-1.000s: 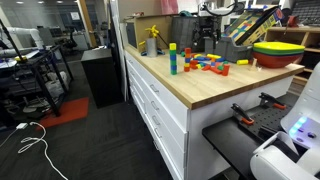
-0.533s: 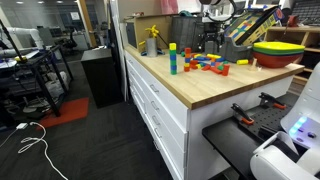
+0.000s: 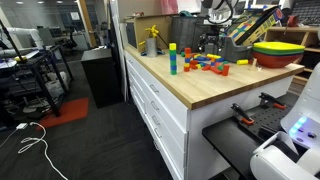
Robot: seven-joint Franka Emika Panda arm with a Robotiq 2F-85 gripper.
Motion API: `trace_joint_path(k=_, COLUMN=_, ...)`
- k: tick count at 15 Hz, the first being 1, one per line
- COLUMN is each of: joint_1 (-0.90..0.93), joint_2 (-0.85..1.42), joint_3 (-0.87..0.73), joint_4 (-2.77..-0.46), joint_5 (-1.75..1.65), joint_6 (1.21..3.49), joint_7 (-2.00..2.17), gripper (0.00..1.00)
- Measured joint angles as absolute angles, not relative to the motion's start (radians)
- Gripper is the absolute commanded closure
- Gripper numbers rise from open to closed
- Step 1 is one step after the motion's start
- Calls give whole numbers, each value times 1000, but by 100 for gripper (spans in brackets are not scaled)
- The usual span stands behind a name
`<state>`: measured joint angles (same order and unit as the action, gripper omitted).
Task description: Put one orange block on top of the stack on the right.
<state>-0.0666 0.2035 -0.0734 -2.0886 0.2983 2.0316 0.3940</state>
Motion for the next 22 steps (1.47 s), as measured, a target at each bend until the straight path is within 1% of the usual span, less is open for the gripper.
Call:
trace_joint_path(k=6, joint_1=-64, joint_2=206, joint_3=-67, joint_4=-2076, joint_5=302, joint_6=2031, joint_7=393, gripper=0)
trace_joint_path(k=10, joint_1=-45, joint_2=238, joint_3=-68, joint_4=-2049, joint_5=203, joint_6=2050, joint_7=396, gripper=0)
trace_joint_path(k=17, joint_1=-44, joint_2=393, joint_3=-80, joint_4=-1874, joint_5=69, joint_6=2090, joint_7=379, gripper=0)
trace_joint_path(k=22, joint_1=-50, joint_2=527, joint_3=-134, joint_4=-1716, joint_5=-23, joint_6=2076, joint_7=356, gripper=0)
